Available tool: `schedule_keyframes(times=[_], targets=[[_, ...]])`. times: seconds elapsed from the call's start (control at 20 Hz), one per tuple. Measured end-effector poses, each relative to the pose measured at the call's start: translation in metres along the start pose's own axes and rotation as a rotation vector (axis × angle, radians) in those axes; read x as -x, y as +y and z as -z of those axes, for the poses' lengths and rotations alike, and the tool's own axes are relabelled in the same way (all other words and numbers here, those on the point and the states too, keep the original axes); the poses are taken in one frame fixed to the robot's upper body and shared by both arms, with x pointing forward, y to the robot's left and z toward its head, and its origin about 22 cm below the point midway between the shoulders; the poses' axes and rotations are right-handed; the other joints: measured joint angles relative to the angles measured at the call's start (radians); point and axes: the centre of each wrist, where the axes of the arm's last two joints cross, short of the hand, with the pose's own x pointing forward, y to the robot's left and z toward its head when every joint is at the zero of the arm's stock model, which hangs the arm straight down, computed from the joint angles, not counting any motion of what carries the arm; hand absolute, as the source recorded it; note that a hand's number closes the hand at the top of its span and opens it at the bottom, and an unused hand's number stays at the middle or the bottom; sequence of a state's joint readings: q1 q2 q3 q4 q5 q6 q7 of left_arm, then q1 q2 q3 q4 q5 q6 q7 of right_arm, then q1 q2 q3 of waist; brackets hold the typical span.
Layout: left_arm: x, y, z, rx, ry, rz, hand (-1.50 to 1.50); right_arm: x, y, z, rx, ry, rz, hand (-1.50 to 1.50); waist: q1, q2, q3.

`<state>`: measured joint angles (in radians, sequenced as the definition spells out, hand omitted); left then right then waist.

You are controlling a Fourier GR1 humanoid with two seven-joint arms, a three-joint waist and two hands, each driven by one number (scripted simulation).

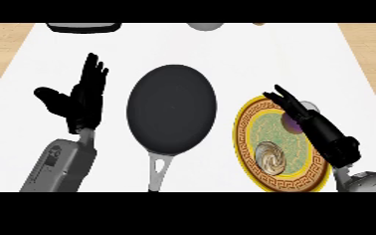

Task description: Pick the cupcake from the plate and place it in the pan

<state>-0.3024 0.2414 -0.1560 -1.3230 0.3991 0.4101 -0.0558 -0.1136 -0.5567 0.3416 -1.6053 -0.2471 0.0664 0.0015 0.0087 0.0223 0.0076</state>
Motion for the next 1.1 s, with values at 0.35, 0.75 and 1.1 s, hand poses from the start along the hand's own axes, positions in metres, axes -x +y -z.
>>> schedule_keyframes(times=[0.35,0.75,1.1], targets=[[-0.019,0.027,0.001,0.057,0.002,0.110,0.00,-0.015,-0.037,0.013,-0.028,-0.254,0.179,1.50,0.010,-0.019,-0.004],[-0.028,0.047,-0.013,0.087,0.047,0.136,0.00,0.032,-0.101,-0.062,0.123,-0.291,-0.077,-1.50,-0.014,-0.025,-0.005],[-0.038,0.047,-0.021,0.103,0.057,0.138,0.00,0.021,-0.142,-0.078,0.052,-0.319,-0.308,-1.50,-0.007,-0.023,-0.007]])
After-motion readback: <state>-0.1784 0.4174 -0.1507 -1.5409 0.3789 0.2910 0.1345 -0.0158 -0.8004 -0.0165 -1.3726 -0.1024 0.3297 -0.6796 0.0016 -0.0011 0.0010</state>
